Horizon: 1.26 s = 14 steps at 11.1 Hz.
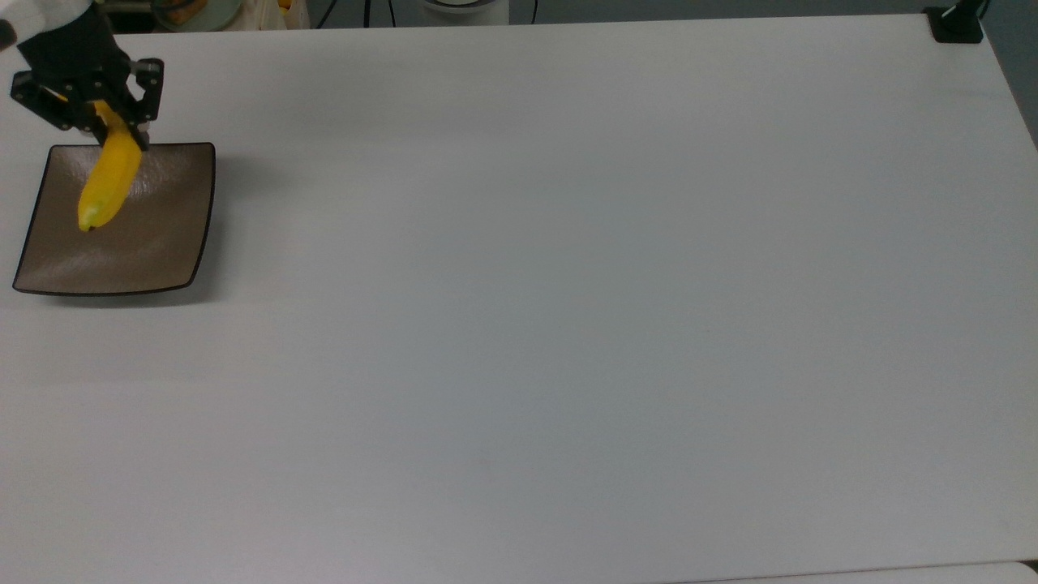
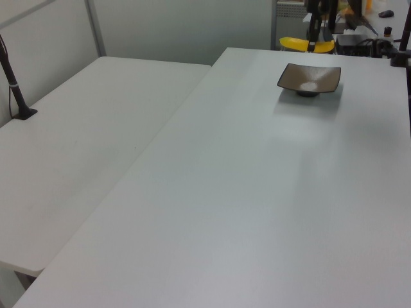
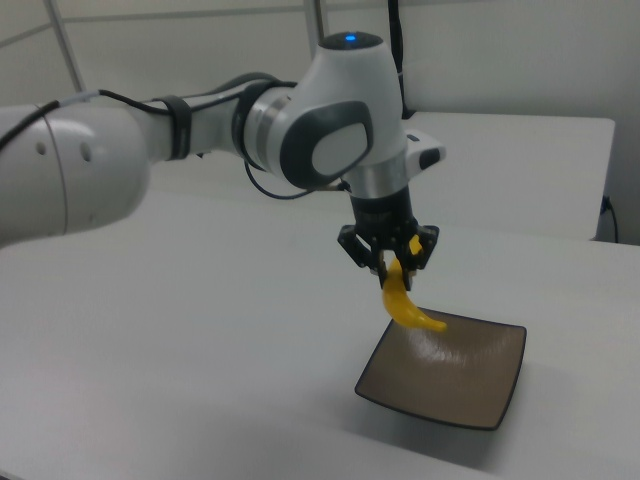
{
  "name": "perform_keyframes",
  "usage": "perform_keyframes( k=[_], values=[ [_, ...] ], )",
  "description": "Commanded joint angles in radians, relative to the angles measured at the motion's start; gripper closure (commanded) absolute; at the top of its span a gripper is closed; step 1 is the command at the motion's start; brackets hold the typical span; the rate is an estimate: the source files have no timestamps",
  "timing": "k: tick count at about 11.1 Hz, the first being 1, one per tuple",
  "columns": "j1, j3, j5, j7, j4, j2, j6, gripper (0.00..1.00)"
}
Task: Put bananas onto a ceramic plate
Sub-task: 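Lower the banana onto the plate and open the gripper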
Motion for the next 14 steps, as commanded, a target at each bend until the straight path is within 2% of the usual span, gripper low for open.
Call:
perform_keyframes(
  k=[1,6,11,12,14],
  values=[
    [-0.010,-0.005,-0.046,-0.018,-0.013,0.060,0.097,0.95],
    [-0.010,-0.007,-0.105,-0.005,-0.024,0.155,0.182,0.95],
    [-0.010,-0.021,-0.139,-0.005,-0.076,0.170,0.243,0.94],
    [-0.010,-0.022,-0.139,-0.005,-0.076,0.170,0.243,0.92],
    [-0.010,-0.024,-0.139,-0.004,-0.082,0.170,0.242,0.74]
  ],
)
